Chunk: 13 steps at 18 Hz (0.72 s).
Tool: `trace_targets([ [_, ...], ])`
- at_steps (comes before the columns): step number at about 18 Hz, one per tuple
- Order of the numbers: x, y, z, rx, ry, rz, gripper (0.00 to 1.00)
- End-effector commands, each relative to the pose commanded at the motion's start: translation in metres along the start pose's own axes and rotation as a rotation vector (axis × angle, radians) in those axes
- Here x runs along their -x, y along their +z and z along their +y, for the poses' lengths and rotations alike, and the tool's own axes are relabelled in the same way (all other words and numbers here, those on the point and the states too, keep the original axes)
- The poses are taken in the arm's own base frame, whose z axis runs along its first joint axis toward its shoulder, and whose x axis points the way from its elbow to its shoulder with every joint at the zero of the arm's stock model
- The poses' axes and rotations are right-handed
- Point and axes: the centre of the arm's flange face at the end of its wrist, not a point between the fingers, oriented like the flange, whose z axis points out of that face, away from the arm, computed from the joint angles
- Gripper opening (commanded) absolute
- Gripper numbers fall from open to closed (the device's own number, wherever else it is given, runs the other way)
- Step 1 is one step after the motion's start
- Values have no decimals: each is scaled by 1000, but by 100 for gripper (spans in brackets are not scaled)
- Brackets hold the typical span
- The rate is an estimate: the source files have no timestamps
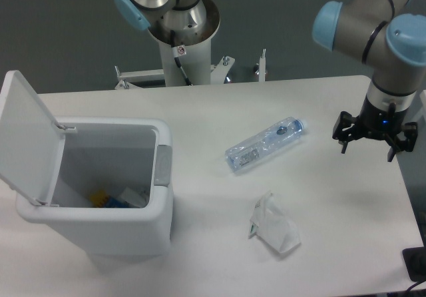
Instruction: Open the trash can
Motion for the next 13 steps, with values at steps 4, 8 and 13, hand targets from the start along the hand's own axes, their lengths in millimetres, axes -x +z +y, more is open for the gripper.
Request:
trace_targets([
  [4, 0, -1, 11, 74, 164, 46, 100],
  [8, 0, -2, 12, 107, 210, 44, 100],
  [13, 0, -4, 11, 104, 213, 36, 100],
])
